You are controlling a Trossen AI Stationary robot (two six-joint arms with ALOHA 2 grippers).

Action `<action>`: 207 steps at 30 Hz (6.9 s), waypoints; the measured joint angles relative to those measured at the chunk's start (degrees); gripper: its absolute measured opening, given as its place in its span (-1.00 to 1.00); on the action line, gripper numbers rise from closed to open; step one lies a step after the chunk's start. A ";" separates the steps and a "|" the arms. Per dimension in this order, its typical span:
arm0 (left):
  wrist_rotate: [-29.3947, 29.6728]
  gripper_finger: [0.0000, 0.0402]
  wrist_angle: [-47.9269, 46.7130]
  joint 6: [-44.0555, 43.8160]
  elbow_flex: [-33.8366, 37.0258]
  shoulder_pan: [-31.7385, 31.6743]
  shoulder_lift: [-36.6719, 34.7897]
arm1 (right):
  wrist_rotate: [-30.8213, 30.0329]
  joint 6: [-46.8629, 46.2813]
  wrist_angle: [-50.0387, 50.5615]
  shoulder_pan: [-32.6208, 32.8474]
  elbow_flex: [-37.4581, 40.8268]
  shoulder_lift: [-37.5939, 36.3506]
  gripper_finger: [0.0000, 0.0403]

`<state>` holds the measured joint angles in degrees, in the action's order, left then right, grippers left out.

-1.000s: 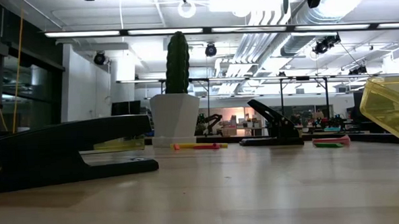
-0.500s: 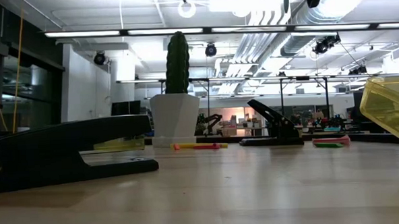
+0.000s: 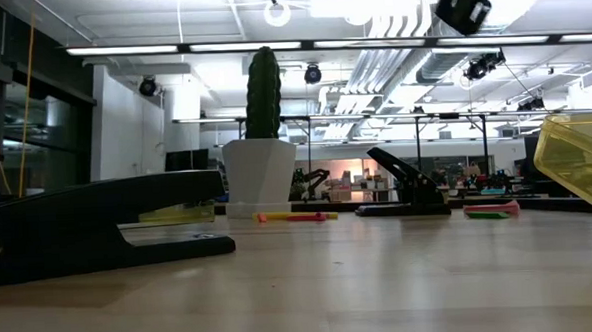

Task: Pack school essentials
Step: Put the light blue pen on the yellow supply box, then put the red scissors on the yellow supply box

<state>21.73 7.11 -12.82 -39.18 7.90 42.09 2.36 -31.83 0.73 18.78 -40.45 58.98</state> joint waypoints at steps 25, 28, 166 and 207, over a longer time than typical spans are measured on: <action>1.69 -0.29 -0.46 -0.47 -0.02 0.00 0.13 | 8.35 -18.27 34.65 12.25 0.00 16.04 -0.97; 1.69 -0.29 -0.46 -0.46 -0.02 0.00 0.11 | 8.55 -18.17 35.58 11.38 0.00 16.26 -0.94; -22.35 -0.29 -33.55 -38.99 -2.08 38.55 46.63 | -8.49 25.25 -17.25 -14.66 -4.83 10.77 -0.17; 13.31 -0.96 -33.34 -23.54 -7.20 14.38 -1.60 | -5.96 22.86 -22.52 -14.64 -4.81 10.77 -0.17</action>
<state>35.03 -26.22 -36.36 -46.37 22.28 40.49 -3.59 -8.97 -21.79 4.14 -45.25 69.76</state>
